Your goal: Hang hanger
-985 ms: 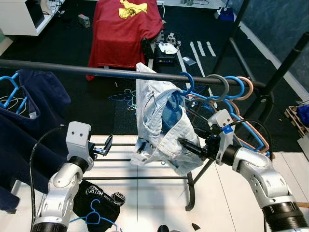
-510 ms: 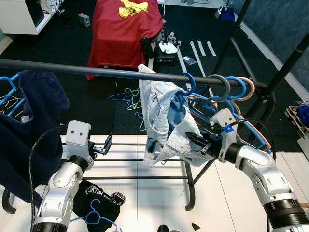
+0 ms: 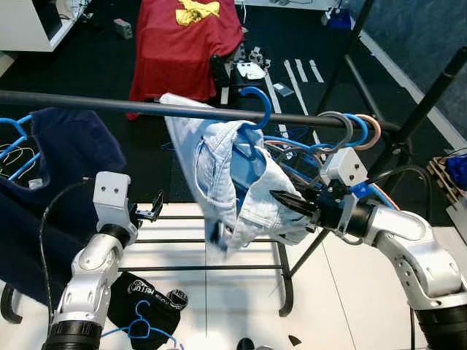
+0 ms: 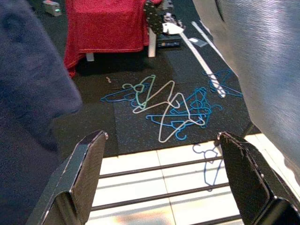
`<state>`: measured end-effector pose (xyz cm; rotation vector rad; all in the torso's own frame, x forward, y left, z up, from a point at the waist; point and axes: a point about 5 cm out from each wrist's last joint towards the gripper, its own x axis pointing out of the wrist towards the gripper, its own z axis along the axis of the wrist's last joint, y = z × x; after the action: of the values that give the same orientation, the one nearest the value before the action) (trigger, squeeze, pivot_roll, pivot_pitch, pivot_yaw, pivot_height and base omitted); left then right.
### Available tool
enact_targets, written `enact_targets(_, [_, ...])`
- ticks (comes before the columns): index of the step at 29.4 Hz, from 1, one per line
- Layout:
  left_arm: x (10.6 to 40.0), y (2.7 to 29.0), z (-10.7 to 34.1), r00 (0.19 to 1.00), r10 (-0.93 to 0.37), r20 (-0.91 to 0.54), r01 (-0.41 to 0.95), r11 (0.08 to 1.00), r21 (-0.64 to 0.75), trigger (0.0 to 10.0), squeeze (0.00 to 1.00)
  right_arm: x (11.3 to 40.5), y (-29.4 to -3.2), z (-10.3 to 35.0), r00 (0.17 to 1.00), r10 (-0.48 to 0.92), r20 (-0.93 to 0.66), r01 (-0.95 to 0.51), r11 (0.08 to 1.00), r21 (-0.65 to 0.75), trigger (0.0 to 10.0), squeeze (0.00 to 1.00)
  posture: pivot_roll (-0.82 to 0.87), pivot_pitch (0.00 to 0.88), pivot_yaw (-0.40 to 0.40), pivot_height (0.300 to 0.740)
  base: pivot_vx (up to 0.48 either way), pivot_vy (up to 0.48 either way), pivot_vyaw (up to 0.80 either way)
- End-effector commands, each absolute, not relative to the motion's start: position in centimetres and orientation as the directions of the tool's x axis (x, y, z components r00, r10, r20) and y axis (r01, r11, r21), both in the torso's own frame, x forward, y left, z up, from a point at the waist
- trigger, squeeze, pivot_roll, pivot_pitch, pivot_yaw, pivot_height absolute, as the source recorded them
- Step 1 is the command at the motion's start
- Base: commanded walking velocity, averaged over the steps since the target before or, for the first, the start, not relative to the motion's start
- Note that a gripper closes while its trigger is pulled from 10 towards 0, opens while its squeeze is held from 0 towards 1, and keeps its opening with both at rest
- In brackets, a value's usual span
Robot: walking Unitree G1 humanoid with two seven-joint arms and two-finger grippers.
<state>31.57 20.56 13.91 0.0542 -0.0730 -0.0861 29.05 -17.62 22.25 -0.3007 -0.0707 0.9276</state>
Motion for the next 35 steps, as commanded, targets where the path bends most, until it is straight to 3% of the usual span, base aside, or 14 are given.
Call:
enact_targets(1, [31.6, 21.0, 13.5, 0.995, -0.085, 0.047, 0.083, 0.996, 0.045, 10.0, 0.0, 28.5, -17.5, 23.7, 0.576, 0.817, -0.017, -0.777, 0.542, -0.319, 0.0, 0.0, 0.04, 0.182, -0.073, 0.74, 0.0, 0.0, 0.0])
enact_targets(7, [31.7, 21.8, 14.3, 0.989, -0.131, 0.064, 0.129, 0.991, 0.031, 10.0, 0.0, 27.6, -17.7, 23.0, 0.554, 0.829, -0.071, -0.801, 0.509, -0.315, 0.0, 0.0, 0.03, 0.181, -0.076, 0.74, 0.0, 0.0, 0.0])
enact_targets(11, [31.7, 26.0, 16.1, 0.99, -0.111, 0.083, 0.106, 0.992, 0.061, 10.0, 0.0, 26.3, -17.8, 22.5, 0.53, 0.841, -0.112, -0.828, 0.485, -0.28, 0.0, 0.0, 0.03, 0.182, -0.074, 0.74, 0.0, 0.0, 0.0])
enact_targets(14, [31.6, 27.1, 16.4, 0.992, -0.1, 0.082, 0.094, 0.993, 0.069, 10.0, 0.0, 26.0, -17.7, 22.4, 0.522, 0.845, -0.117, -0.835, 0.479, -0.272, 0.0, 0.0, 0.03, 0.182, -0.072, 0.74, 0.0, 0.0, 0.0])
enact_targets(16, [31.3, 28.4, 16.4, 0.993, -0.102, 0.06, 0.098, 0.993, 0.072, 10.0, 0.0, 25.4, -17.1, 22.0, 0.474, 0.869, -0.143, -0.868, 0.434, -0.24, 0.0, 0.0, 0.03, 0.179, -0.072, 0.74, 0.0, 0.0, 0.0])
enact_targets(22, [30.6, 27.7, 16.5, 0.968, -0.248, 0.037, 0.247, 0.969, 0.03, 10.0, 0.0, 24.1, -16.4, 20.5, 0.387, 0.891, -0.237, -0.918, 0.347, -0.193, 0.0, 0.0, 0.03, 0.178, -0.075, 0.74, 0.0, 0.0, 0.0])
enact_targets(27, [30.5, 27.5, 16.8, 0.953, -0.299, 0.044, 0.298, 0.954, 0.018, 10.0, 0.0, 23.8, -16.5, 20.2, 0.38, 0.888, -0.26, -0.922, 0.34, -0.185, 0.0, 0.0, 0.03, 0.178, -0.075, 0.74, 0.0, 0.0, 0.0])
enact_targets(28, [30.2, 26.2, 17.8, 0.909, -0.412, 0.057, 0.412, 0.911, 0.012, 10.0, 0.0, 23.9, -17.4, 20.0, 0.409, 0.871, -0.273, -0.911, 0.371, -0.18, 0.0, 0.0, 0.03, 0.177, -0.076, 0.74, 0.0, 0.0, 0.0])
enact_targets(33, [29.9, 25.1, 18.5, 0.866, -0.495, 0.065, 0.496, 0.868, 0.008, 10.0, 0.0, 24.0, -18.0, 19.8, 0.43, 0.858, -0.282, -0.902, 0.394, -0.177, 0.0, 0.0, 0.03, 0.177, -0.075, 0.74, 0.0, 0.0, 0.0])
enact_targets(35, [29.1, 23.1, 19.6, 0.759, -0.649, 0.052, 0.65, 0.76, 0.01, 10.0, 0.0, 24.1, -19.3, 19.9, 0.474, 0.833, -0.284, -0.88, 0.442, -0.172, 0.0, 0.0, 0.03, 0.179, -0.072, 0.74, -0.268, 0.0, 0.0])
